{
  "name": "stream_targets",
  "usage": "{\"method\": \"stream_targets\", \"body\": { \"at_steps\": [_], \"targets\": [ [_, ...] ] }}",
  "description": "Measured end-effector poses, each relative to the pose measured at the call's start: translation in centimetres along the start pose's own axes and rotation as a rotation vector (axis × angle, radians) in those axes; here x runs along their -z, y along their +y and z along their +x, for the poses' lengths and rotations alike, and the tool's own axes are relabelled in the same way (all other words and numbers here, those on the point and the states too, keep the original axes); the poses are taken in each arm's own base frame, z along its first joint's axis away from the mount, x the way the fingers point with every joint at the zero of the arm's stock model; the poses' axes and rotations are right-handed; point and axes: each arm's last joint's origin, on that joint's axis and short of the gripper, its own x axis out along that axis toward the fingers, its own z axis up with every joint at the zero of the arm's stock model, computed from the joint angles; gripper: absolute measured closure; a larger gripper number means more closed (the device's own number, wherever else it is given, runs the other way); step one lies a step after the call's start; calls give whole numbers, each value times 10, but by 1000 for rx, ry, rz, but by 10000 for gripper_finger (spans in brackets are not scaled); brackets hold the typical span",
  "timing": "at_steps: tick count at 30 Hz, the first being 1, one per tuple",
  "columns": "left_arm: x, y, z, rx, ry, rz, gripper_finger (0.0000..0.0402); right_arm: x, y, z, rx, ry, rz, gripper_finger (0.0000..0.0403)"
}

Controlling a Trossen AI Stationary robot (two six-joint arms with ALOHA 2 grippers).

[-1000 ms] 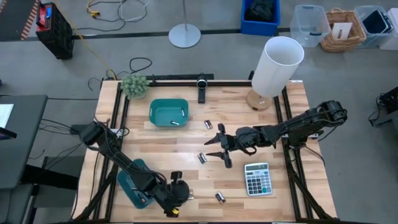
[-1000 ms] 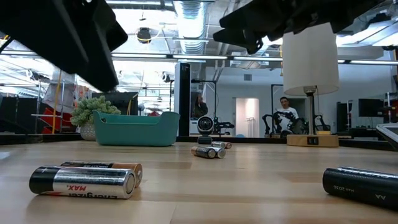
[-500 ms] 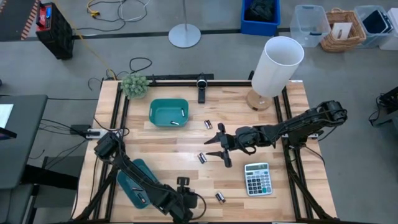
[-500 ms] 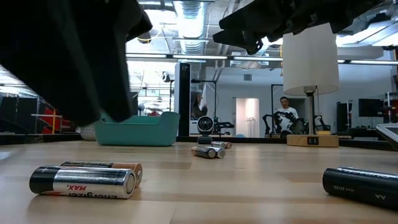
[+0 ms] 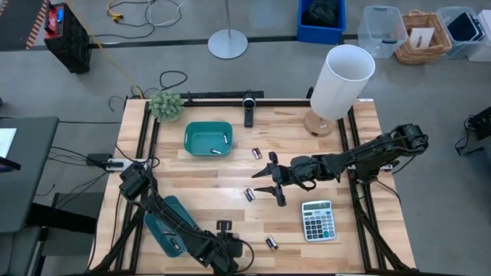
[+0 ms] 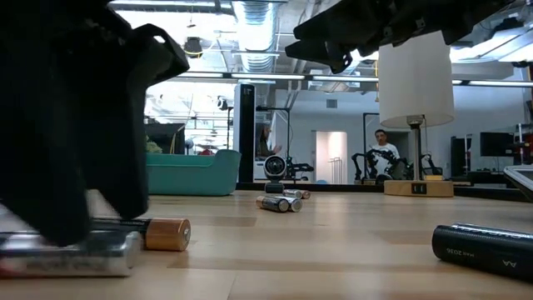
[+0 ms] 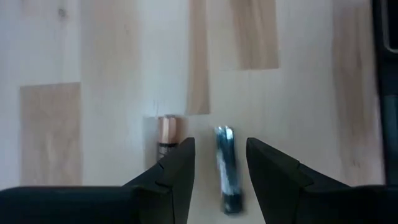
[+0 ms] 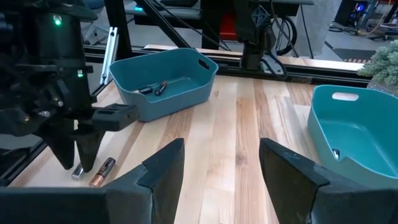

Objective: Sort batteries
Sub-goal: Put the silver battery into the green bin

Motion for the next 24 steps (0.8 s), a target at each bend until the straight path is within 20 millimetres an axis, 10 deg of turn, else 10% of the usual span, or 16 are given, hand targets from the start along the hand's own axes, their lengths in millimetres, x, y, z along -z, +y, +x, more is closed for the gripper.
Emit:
{"method": "stream_targets", "body": {
  "at_steps": [24],
  "targets": [
    [10, -1, 11, 16, 108, -9, 264, 0, 0, 0, 0, 2, -5, 180]
  ]
}}
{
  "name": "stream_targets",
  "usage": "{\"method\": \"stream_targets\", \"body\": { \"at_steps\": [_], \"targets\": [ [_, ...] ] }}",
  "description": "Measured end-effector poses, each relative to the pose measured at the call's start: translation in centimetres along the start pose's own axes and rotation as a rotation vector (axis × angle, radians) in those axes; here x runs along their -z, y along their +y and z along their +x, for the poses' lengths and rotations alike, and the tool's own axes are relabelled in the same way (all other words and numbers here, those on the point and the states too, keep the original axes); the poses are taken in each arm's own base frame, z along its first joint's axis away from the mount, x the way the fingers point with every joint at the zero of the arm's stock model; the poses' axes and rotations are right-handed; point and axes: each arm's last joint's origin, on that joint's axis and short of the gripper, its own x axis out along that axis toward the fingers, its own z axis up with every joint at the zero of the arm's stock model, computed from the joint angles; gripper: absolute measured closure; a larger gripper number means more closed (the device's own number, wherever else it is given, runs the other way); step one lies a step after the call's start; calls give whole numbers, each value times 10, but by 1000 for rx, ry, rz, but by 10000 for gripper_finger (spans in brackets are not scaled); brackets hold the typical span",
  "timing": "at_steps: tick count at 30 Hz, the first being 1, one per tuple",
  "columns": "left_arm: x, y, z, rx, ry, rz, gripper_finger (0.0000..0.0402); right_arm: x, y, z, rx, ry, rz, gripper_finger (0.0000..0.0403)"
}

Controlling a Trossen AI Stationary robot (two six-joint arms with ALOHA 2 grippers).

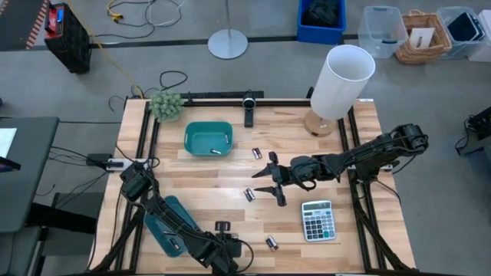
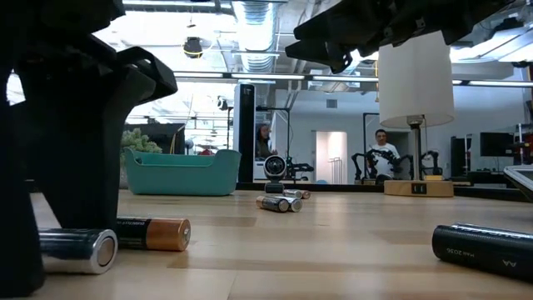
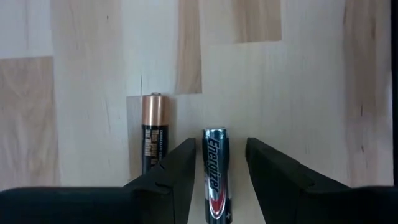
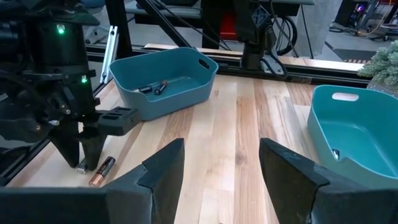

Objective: Sort batteries
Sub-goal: Put the silver battery into the green bin

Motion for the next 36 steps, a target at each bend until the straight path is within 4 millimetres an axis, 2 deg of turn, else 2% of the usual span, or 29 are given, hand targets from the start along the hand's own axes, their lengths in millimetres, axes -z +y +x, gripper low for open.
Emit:
{"method": "stream_targets", "body": {
  "at_steps": [12, 36],
  "targets": [
    [0, 3, 1, -15, 17, 12, 355, 0, 0, 0, 0, 2, -1, 180],
    [-3, 5, 0, -59, -10, 72, 353, 0, 0, 0, 0, 2, -2, 180]
  ]
}}
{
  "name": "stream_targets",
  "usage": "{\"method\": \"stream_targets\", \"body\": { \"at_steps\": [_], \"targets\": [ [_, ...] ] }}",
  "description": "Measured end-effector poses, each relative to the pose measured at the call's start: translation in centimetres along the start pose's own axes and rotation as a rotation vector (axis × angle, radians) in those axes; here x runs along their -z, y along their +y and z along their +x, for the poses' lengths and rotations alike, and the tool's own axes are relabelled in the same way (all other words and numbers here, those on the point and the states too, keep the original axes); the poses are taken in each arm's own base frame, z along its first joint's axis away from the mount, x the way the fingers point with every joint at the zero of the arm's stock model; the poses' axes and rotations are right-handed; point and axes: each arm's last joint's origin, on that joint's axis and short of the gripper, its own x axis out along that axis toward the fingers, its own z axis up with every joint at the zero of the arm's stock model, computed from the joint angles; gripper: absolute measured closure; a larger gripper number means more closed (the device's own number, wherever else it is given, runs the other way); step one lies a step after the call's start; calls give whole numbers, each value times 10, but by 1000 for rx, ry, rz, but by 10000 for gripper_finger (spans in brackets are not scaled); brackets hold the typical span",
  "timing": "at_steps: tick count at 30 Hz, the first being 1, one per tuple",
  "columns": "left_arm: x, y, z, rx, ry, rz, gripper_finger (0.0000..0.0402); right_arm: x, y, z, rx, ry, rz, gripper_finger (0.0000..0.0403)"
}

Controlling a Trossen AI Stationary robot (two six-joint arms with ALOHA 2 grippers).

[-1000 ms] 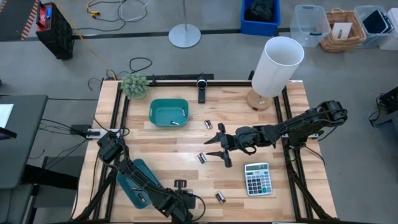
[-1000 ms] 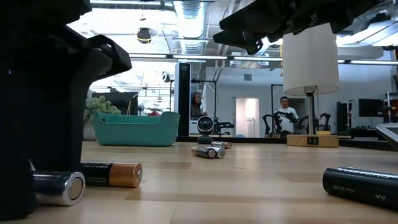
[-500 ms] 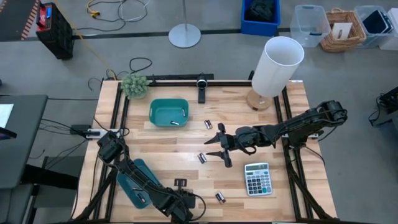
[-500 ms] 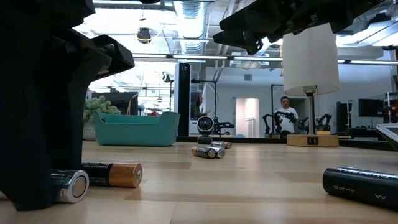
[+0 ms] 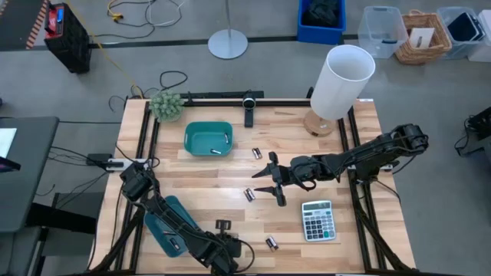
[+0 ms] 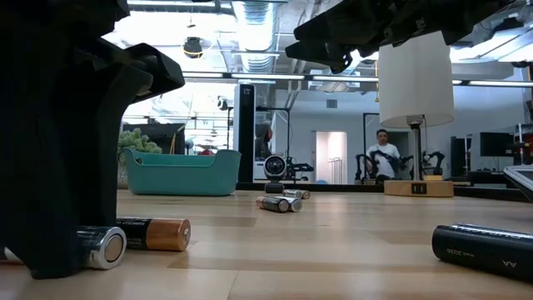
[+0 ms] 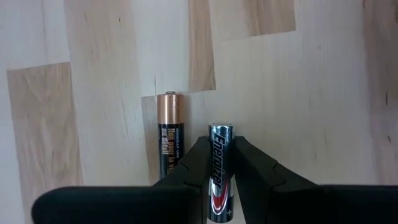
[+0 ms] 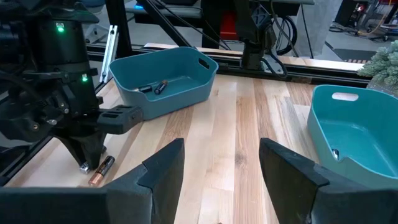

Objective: Sort batteries
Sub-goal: Put the silver battery into the green bin

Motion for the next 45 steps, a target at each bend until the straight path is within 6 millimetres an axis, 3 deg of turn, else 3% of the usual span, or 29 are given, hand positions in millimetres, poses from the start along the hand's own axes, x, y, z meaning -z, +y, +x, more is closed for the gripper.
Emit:
{"method": "stream_targets", "body": {
  "at_steps": [20, 28, 32, 37, 41, 45],
  "targets": [
    [-6, 1, -10, -52, -23, 16, 353, 0, 0, 0, 0, 0, 2, 180],
    [-11, 16, -36, -343, -38, 41, 353, 0, 0, 0, 0, 1, 2, 180],
    [-12, 38, -45, -559, -31, 42, 353, 0, 0, 0, 0, 1, 1, 180],
    [-15, 85, -45, -805, 50, 30, 353, 0, 0, 0, 12, 2, 1, 180],
    [-22, 125, -45, -886, 98, 23, 353, 0, 0, 0, 16, 4, -3, 180],
    [-20, 166, -65, -912, 80, -30, 354, 0, 0, 0, 14, 4, -9, 180]
  ]
}}
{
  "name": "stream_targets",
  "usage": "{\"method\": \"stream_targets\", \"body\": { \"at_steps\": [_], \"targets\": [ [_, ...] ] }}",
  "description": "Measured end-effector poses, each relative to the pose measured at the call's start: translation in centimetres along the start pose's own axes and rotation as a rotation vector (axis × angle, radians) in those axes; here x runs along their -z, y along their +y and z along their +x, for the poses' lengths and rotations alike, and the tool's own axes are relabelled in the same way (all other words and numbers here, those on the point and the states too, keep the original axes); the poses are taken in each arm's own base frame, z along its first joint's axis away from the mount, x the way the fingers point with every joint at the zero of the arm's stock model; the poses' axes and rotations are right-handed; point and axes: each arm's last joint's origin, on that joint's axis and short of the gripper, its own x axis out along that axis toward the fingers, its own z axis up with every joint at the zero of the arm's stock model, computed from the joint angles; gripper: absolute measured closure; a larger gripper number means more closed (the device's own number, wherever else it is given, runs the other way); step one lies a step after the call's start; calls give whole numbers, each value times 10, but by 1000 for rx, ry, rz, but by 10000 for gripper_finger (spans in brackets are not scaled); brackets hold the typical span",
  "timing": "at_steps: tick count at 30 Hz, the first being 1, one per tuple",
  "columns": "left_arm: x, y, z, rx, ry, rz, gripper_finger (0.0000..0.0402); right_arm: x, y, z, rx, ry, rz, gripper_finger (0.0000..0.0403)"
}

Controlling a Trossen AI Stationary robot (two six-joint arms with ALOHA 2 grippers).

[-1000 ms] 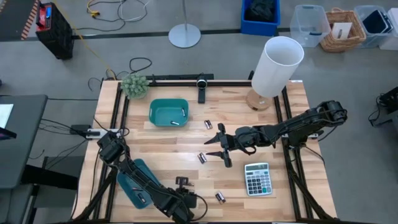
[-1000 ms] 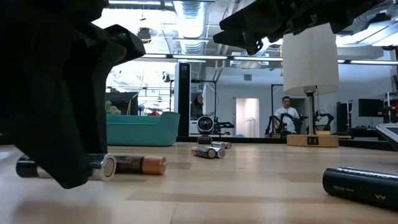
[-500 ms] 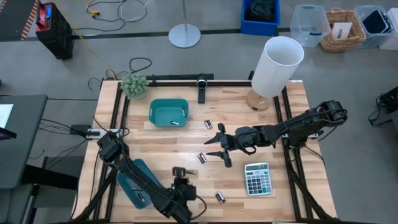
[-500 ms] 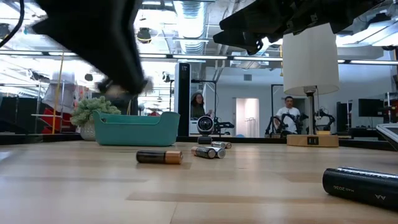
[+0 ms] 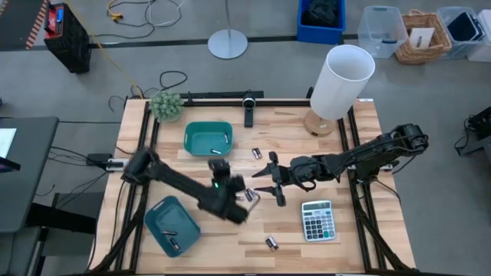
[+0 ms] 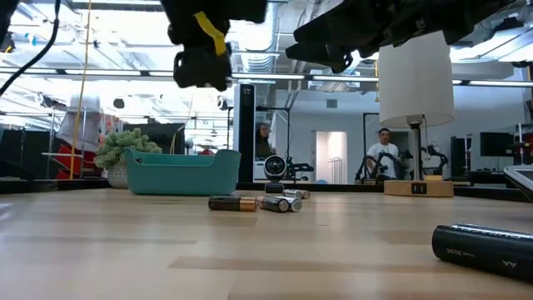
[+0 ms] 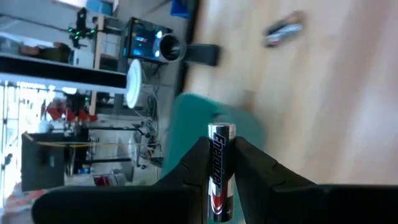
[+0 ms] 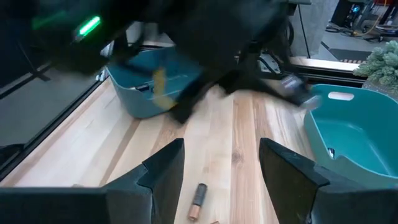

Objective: Sort batteries
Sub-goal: Put the silver battery into the green bin

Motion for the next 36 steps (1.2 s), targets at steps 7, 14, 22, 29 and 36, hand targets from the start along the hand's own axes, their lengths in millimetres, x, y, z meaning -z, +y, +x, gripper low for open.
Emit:
{"method": "stream_targets", "body": {
  "at_steps": [7, 14, 22, 29, 36],
  "targets": [
    [32, 64, 29, 113, -43, -142, 354, -1, -3, 0, 11, -6, -44, 180],
    [71, 99, 65, 294, -146, -254, 354, -1, -23, 1, 75, -9, -74, 180],
    [104, 120, 111, 470, -214, -336, 354, 0, -60, -2, 195, -8, -105, 180],
    [120, 137, 147, 581, -293, -391, 354, -11, -99, -8, 330, -74, -153, 180],
    [143, 156, 184, 660, -354, -489, 354, -29, -140, -18, 463, -116, -155, 180]
  ]
}}
